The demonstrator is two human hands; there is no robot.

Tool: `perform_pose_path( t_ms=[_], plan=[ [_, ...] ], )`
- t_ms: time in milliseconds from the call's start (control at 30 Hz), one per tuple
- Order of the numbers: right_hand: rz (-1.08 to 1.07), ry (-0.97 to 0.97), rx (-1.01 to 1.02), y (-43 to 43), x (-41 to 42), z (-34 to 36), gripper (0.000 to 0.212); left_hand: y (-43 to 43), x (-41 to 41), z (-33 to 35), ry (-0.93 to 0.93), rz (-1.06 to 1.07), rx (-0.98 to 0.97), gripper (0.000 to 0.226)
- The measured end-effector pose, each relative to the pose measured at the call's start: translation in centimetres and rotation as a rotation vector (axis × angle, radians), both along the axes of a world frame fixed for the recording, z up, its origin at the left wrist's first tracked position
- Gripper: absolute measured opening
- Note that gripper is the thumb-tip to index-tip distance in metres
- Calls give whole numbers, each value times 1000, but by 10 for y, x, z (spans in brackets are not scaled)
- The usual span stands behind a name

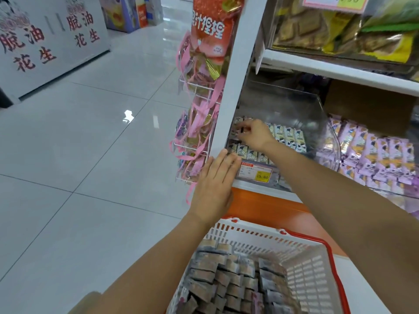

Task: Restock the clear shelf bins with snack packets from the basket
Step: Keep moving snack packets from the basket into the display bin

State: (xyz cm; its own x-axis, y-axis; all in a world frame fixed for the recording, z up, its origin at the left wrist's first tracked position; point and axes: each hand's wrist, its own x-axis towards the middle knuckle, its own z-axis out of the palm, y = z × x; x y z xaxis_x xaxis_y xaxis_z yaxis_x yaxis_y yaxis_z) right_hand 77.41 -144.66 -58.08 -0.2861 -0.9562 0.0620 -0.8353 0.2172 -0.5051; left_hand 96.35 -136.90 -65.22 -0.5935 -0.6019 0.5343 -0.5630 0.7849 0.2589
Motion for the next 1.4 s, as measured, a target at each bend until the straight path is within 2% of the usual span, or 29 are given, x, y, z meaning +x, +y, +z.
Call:
perform_pose_path(
  t_ms=[167, 267, 400, 600, 800, 900, 1067, 1167, 1233, 1400],
  plan=[
    [-31, -168, -241, 39, 17, 11, 31, 7, 7, 11, -39, -21, 43, 81],
    [2, -308, -375, 77, 41, 26, 24, 13, 13, 13, -71, -28, 76, 81],
    [70, -369, -428, 128, 66, 22, 19, 29, 28, 4, -122, 45, 158, 81],
    [56, -429, -184, 180, 87, -56, 19, 58, 59, -42, -221, 92, 292, 74],
    [15, -396, 128, 217, 102, -146, 17, 75, 86, -96, -328, 218, 437, 73],
    [35, -375, 267, 229, 109, -180, 17, 80, 95, -114, -440, 242, 532, 71],
    [89, -328, 565, 242, 120, -234, 23, 88, 107, -142, -402, 213, 600, 83],
    [74, -388, 748, 249, 129, -257, 31, 88, 107, -150, -353, 213, 599, 89],
    [29, -436, 792, 253, 133, -266, 32, 89, 107, -150, -341, 210, 590, 86],
    [-101, -438, 758, 259, 144, -285, 13, 89, 108, -151, -329, 223, 583, 81]
  ],
)
